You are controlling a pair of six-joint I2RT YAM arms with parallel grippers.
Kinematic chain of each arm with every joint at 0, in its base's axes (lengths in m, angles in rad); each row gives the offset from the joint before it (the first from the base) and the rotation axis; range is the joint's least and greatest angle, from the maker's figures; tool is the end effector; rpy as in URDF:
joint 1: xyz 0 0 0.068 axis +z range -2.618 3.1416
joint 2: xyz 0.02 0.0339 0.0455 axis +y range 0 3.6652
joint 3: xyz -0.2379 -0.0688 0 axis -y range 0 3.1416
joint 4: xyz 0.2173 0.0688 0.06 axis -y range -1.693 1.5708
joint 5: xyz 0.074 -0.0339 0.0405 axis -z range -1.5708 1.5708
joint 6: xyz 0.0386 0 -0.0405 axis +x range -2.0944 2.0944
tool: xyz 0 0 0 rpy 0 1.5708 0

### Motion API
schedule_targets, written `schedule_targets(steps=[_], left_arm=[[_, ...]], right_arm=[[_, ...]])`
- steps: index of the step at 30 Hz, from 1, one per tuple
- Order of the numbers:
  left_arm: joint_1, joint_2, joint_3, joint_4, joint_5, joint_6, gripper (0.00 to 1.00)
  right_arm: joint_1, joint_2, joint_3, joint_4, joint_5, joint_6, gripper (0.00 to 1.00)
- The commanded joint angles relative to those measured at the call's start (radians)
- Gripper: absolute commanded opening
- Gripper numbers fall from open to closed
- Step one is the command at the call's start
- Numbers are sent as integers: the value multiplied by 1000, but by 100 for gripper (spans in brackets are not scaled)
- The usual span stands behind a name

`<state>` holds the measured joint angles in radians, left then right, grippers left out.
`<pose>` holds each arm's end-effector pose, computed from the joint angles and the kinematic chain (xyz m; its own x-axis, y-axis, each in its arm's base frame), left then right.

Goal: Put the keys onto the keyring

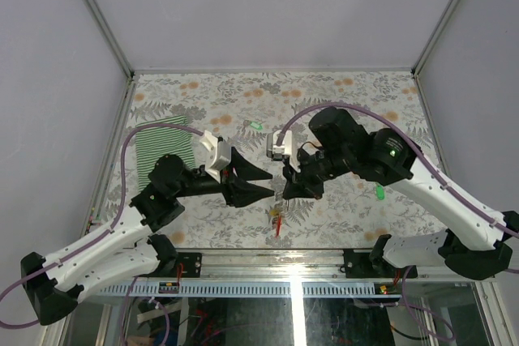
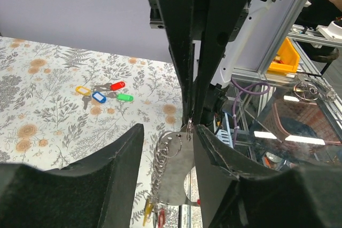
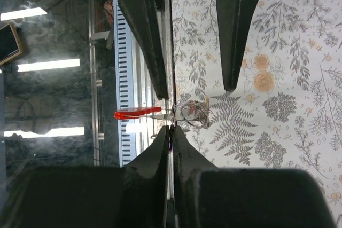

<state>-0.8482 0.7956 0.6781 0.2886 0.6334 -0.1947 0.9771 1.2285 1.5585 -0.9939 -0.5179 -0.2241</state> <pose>0.1018 -0.1501 0.3354 -0.0811 -0.1438 -0.9863 0.9934 0.0690 -0.0918 0.1022 0.1856 0.3985 -0.1276 -0.5342 -0.8357 -0.9914 0.0453 0.1224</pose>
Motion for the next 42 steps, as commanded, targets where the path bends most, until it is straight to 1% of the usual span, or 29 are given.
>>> schedule_targets(steps=[1, 4, 9, 13, 19, 24, 37, 42], left_arm=[[1, -5, 38, 21, 37, 21, 44], [1, 3, 39, 17, 40, 23, 43], [1, 30, 60, -3, 65, 32, 37], [1, 46, 74, -18, 73, 37, 36], [1, 61, 117, -93, 81, 81, 36], [2, 71, 135, -119, 95, 95, 26], [1, 86, 161, -166, 118, 118, 20], [1, 92, 166, -167, 125, 118, 15]], right_arm=[[5, 59, 99, -104, -8, -40, 0], [5, 97, 152, -133, 9, -43, 0], [5, 122, 189, -139, 16, -41, 0], [5, 144, 222, -156, 24, -45, 0], [5, 164, 256, -175, 19, -46, 0], [5, 182, 282, -198, 28, -49, 0], [5, 192, 301, -215, 36, -55, 0], [6, 198, 296, -213, 34, -56, 0]])
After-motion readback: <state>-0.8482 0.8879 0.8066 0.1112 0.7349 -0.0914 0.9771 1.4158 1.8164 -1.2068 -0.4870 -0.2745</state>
